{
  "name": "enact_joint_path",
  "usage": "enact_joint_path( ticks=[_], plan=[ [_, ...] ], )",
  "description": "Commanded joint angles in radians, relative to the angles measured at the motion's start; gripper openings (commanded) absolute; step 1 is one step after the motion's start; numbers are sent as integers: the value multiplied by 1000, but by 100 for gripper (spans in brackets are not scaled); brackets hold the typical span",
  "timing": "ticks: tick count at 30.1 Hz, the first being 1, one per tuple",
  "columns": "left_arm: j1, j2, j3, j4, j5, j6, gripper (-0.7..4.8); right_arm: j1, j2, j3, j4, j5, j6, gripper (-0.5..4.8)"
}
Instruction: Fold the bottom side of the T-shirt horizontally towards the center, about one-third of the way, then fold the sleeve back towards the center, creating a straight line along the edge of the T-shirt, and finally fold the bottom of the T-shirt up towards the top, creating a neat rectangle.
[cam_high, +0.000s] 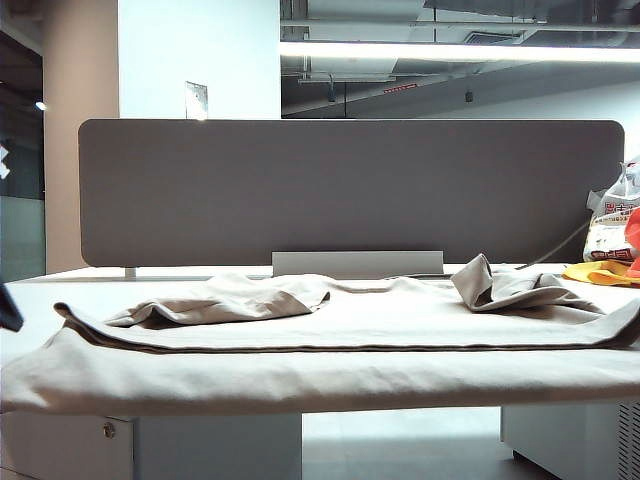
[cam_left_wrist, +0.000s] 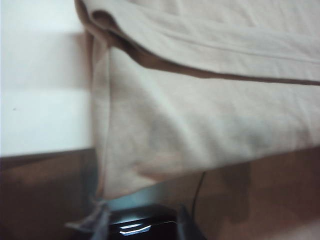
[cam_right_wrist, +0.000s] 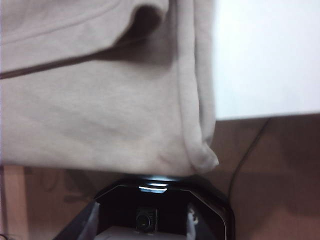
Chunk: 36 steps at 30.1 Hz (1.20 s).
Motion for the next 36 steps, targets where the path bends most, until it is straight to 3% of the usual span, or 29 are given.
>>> enact_joint_path(
  ticks=[1, 10, 14, 17, 27, 36],
  plan=[
    [-1, -2, 4, 11, 5, -3, 193, 0, -3, 2, 18, -2, 4, 227],
    [-1, 2, 4, 4, 5, -40, 196, 0, 4, 2, 43, 15, 16, 245],
    [-1, 41, 4, 14, 5, -52, 310, 0, 24, 2, 56, 31, 26, 245],
    [-1, 93, 5, 21, 5, -52, 342, -1, 50, 2, 63, 32, 27, 245],
    [-1, 238, 7, 157, 71, -91, 341, -2, 136, 2, 98, 31, 39, 245],
    [-1, 299, 7, 212, 72, -97, 339, -2, 152, 2, 141, 32, 49, 243]
  ],
)
